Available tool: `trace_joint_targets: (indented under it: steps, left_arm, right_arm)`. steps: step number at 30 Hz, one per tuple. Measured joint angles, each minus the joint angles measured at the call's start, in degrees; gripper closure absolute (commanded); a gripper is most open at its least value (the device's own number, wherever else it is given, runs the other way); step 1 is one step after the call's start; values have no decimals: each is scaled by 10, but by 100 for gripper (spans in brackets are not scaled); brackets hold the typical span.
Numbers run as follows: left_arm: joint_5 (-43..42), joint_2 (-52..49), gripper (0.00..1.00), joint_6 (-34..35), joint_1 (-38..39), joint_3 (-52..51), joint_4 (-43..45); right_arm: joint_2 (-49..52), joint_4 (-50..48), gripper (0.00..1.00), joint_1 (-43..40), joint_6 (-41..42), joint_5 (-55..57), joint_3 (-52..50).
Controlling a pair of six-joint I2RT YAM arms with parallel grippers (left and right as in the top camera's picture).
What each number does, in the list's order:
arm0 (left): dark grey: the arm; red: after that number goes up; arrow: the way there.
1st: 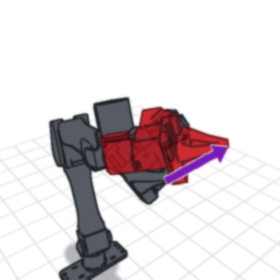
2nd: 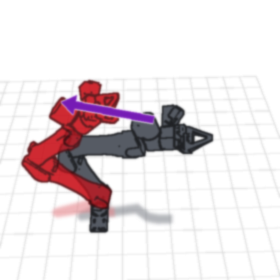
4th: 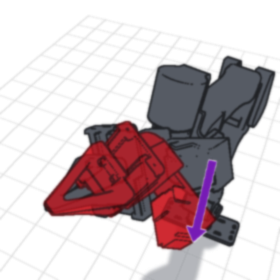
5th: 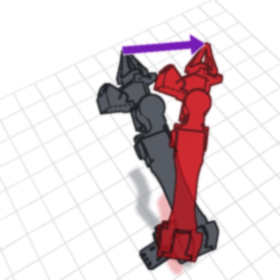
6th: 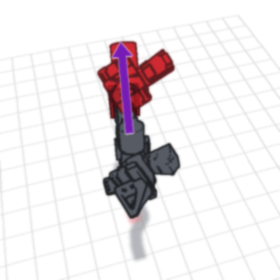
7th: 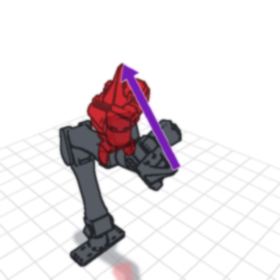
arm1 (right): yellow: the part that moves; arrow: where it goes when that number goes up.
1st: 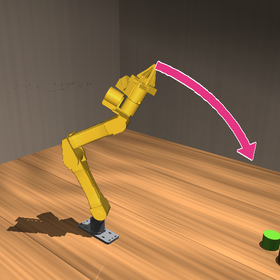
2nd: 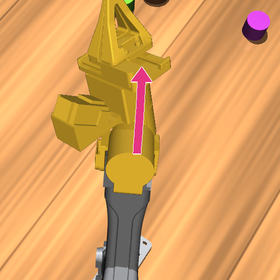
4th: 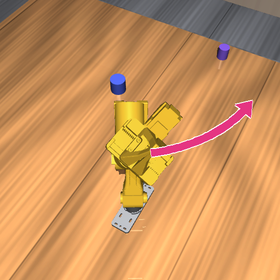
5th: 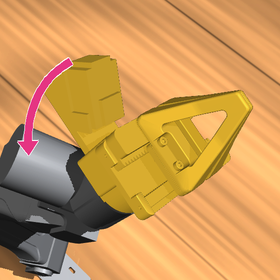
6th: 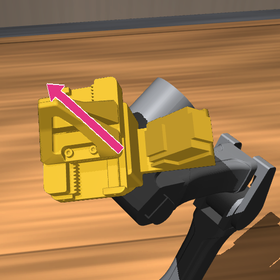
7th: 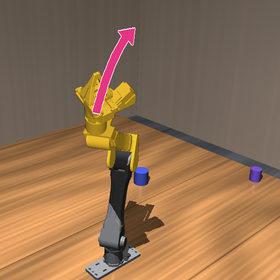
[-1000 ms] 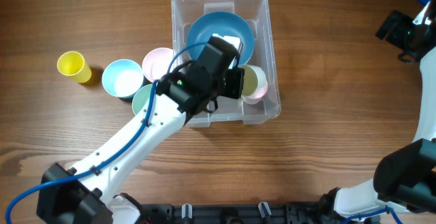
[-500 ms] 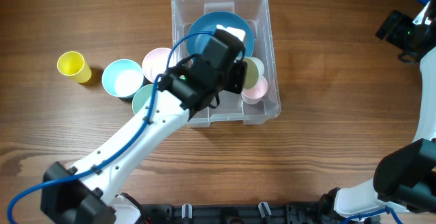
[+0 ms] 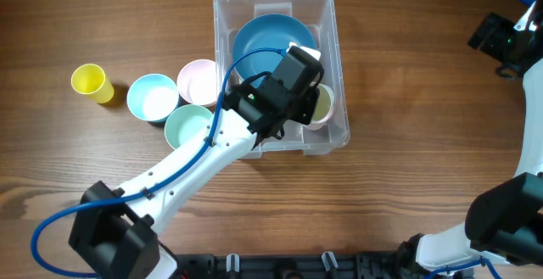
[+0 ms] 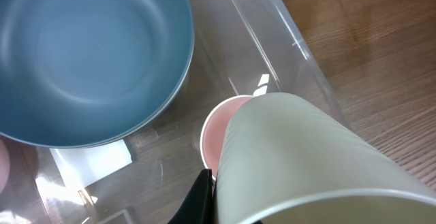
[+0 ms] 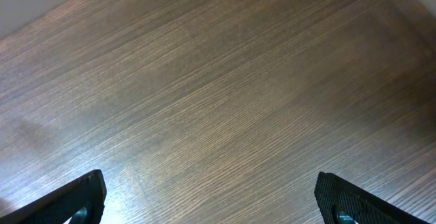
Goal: Pack container
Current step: 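Carry the cream cup over the container and lower it onto the pink cup, then release the cream cup and retract the left gripper to the left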
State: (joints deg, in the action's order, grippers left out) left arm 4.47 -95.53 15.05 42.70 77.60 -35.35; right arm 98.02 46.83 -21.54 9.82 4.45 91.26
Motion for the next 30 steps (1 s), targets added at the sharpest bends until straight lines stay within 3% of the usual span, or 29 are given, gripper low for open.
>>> trace_joint_targets:
  steps: [9,12,15,23,30]
  left_arm:
    - [0,-22,94,0,0,0,2]
    - [2,-31,70,-3,0,0,2]
    - [3,-40,54,-8,0,0,2]
    - [11,-40,48,-10,0,4,24]
    - [92,-39,44,-10,-28,56,-39]
  right_arm:
    - [0,0,0,0,0,0,0]
    - [0,0,0,0,0,0,0]
    - [0,0,0,0,0,0,0]
    - [0,0,0,0,0,0,0]
    - [0,0,0,0,0,0,0]
